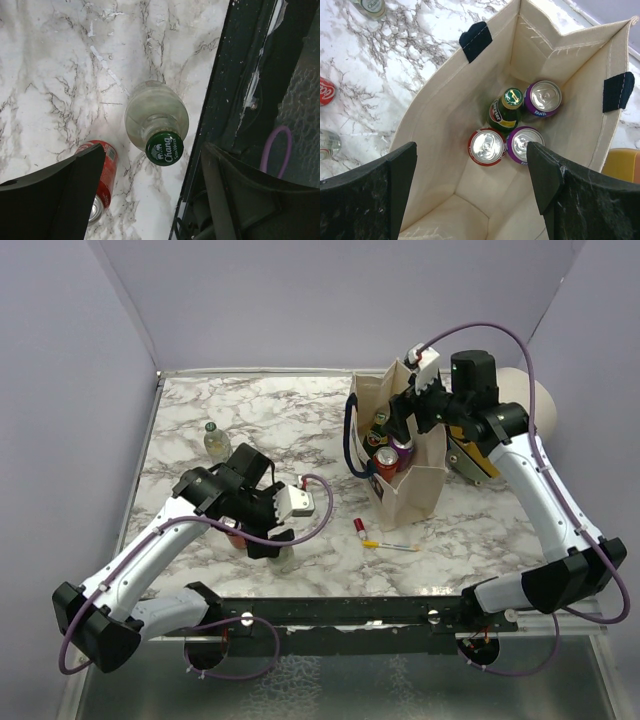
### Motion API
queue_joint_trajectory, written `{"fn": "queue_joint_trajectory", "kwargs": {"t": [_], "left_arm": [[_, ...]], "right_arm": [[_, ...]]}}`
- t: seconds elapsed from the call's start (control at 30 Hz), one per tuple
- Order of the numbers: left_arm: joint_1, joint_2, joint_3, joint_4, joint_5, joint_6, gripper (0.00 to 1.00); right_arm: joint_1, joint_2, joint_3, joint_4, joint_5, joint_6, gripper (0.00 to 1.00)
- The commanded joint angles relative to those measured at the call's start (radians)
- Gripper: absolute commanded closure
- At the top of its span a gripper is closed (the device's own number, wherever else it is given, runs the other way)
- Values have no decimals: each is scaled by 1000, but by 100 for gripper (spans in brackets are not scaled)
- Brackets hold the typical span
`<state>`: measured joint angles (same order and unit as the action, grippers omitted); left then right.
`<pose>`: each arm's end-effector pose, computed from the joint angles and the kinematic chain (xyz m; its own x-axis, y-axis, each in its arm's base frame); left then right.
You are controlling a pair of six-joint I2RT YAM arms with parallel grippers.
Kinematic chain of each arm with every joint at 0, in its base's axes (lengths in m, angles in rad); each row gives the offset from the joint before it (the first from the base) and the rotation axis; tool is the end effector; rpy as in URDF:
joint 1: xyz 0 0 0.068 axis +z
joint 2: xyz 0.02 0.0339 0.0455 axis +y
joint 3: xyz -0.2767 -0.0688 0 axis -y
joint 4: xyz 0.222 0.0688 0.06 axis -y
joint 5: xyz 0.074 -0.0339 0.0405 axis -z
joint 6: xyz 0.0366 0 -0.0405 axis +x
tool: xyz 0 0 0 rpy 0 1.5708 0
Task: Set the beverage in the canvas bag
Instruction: Pick up the drink from the center of the board.
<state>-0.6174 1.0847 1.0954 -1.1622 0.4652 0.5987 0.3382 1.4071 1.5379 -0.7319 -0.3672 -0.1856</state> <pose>0.1173 -0.1034 0.3231 -0.2397 0.7879 -0.5672 0.9701 0.2166 -0.1090 0.2564 0.1041 0.4138 -0.4157 -0.3288 -0.8480 -0.6773 0.7342 0.0474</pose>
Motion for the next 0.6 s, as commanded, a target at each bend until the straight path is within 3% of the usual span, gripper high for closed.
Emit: {"fn": "queue_joint_trajectory", "kwargs": {"t": [0.0, 0.4, 0.57], "left_arm": [[-6, 2, -25, 5, 46, 42, 23], [-28, 7, -76, 88, 57, 47, 40], [-34, 18, -71, 95, 53, 60, 51]], "right_arm": [[-7, -50, -16, 11, 17, -20, 10], [-7, -68, -45, 19, 21, -32, 10], [-7, -75, -55, 19, 26, -39, 10]]}}
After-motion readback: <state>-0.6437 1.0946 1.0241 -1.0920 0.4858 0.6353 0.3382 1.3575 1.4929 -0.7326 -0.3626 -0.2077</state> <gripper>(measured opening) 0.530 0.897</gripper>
